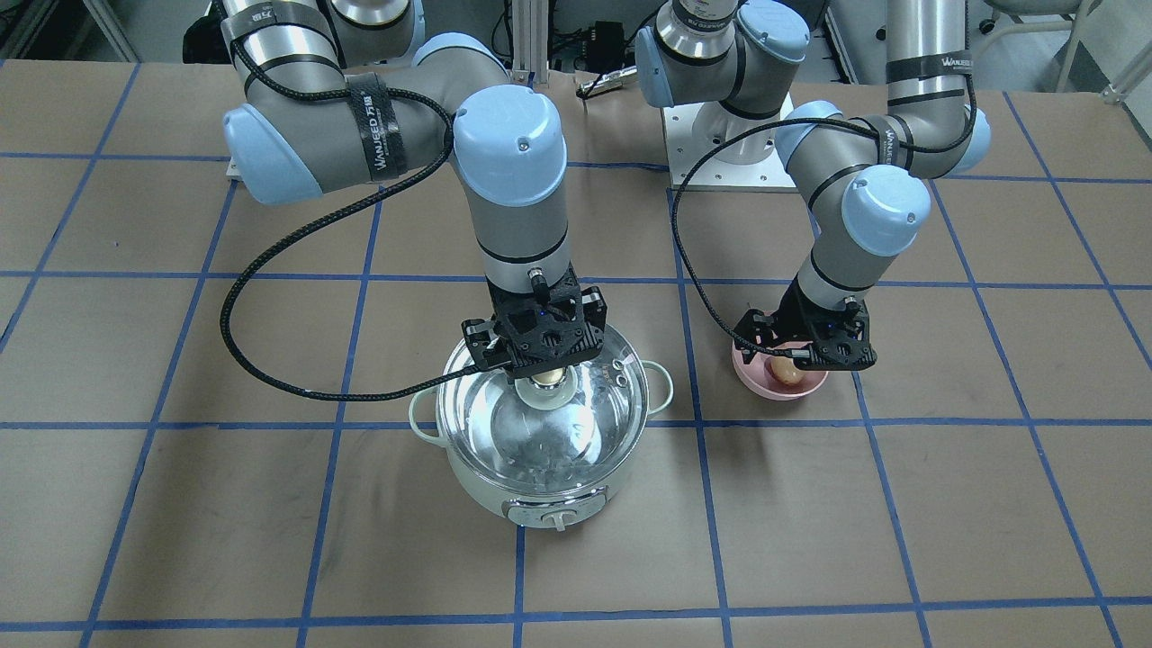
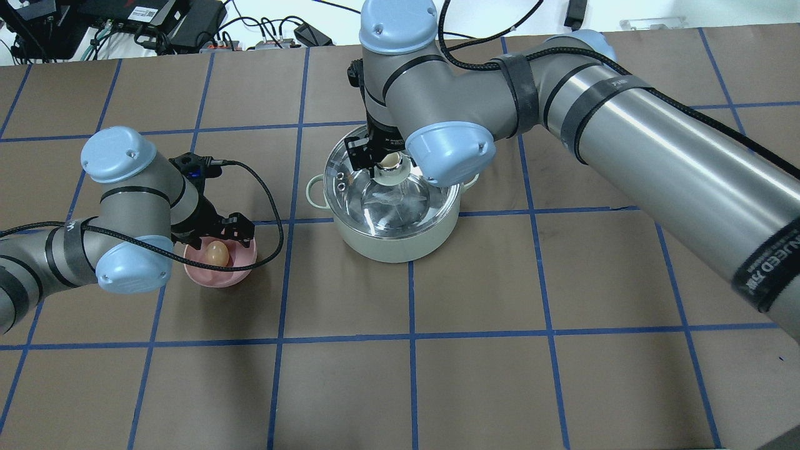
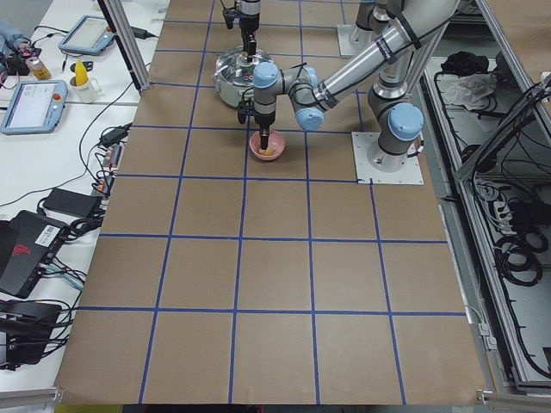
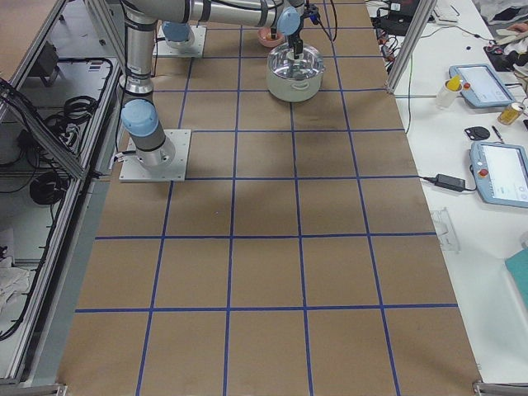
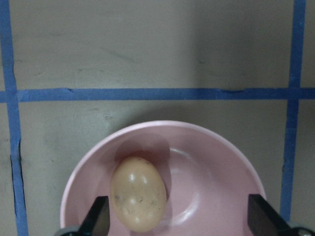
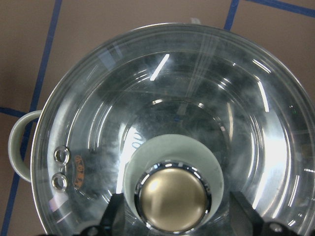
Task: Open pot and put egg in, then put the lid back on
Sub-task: 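Close the right gripper on the lid knob while the left gripper descends onto the egg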
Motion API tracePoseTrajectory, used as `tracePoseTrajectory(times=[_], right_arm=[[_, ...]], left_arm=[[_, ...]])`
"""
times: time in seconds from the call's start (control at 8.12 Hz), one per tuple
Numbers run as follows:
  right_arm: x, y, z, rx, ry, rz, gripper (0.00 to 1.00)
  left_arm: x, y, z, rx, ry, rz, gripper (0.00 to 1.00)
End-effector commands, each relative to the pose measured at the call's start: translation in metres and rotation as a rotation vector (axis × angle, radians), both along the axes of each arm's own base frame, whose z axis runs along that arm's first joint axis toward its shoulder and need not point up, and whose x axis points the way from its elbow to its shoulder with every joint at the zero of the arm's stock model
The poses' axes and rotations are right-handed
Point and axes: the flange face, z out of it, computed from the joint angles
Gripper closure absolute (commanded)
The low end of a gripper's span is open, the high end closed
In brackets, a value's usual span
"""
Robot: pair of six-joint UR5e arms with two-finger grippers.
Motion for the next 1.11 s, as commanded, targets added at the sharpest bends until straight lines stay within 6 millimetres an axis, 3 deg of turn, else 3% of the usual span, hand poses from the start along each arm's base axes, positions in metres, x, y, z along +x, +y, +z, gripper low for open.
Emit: tracePoseTrajectory(times=[0.0,0.49,0.62,0.99], right_arm=[[0.001,-0.002,0.001,-0.005,-0.001,0.006,0.40],[0.001,-0.005,0.012,-0.018,-0.008,0.026,1.00],[0.002,-0.003,0.018,-0.017,-0.018,0.027,1.00],[-0.019,0.024,0.081,-0.039,-0.021,0.018,1.00]], left_arm=[[0.000,0.001,0.003,-0.005,-0.009,-0.005,0.00],[0.002,0.000,-0.003,0.008,-0.007,-0.022,0.00],[0.002,0.000,-0.004,0.010,-0.006,-0.020,0.00],[0.003,0.000,-0.009,0.023,-0.005,-0.014,0.00]])
